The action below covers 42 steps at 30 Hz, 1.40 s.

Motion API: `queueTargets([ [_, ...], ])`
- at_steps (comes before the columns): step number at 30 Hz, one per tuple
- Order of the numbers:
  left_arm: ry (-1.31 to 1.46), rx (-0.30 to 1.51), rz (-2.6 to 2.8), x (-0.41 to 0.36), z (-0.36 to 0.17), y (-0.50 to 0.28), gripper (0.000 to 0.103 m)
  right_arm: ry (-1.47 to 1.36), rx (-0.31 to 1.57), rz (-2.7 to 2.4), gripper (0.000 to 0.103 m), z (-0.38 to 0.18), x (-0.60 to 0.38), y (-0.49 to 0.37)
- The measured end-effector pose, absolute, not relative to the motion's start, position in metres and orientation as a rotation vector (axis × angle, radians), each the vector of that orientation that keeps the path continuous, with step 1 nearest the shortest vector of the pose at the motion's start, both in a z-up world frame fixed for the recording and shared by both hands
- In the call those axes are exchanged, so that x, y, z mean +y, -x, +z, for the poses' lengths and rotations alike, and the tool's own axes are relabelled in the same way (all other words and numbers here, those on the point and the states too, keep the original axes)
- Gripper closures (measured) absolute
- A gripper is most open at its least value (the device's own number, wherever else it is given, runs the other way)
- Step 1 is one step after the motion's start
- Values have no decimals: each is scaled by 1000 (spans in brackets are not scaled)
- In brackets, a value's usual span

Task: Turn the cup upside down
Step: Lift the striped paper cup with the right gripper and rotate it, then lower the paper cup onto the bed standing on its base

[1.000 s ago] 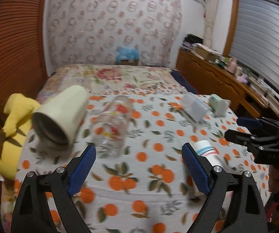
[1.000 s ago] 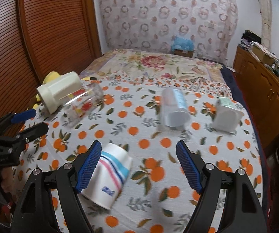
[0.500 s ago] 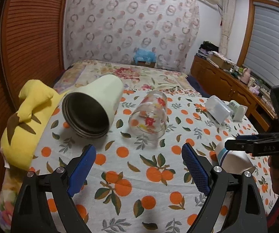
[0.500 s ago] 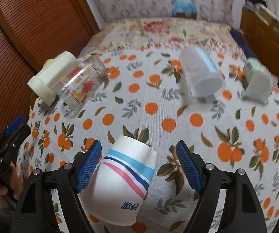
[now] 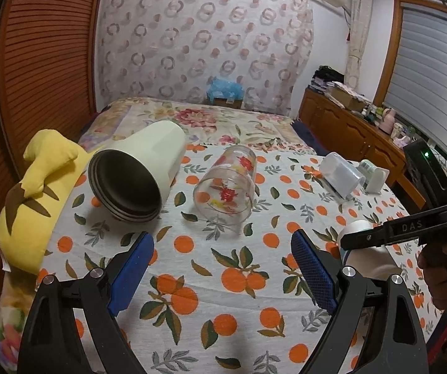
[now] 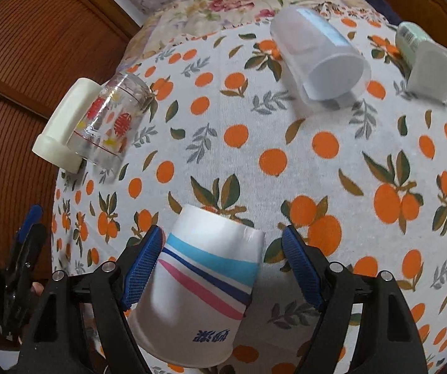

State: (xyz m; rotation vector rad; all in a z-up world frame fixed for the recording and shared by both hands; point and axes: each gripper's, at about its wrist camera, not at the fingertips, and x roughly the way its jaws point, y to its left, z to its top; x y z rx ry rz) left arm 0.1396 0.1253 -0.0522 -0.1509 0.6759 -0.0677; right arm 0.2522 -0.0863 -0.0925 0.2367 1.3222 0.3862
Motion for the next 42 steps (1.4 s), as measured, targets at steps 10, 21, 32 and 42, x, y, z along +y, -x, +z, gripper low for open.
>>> queueTargets([
  [10, 148, 676, -78, 121, -51, -139, 17, -207, 1291, 403, 41, -88, -82, -251],
  [21, 143, 682, -64, 119, -51, -139, 17, 38, 907, 421, 43, -50, -70, -256],
  [32, 129, 691, -49, 118, -52, -138, 17, 267, 697, 357, 43, -55, -55, -265],
  [42, 110, 678, -44, 112, -49, -133, 17, 248, 648, 319, 44, -60, -59, -246],
])
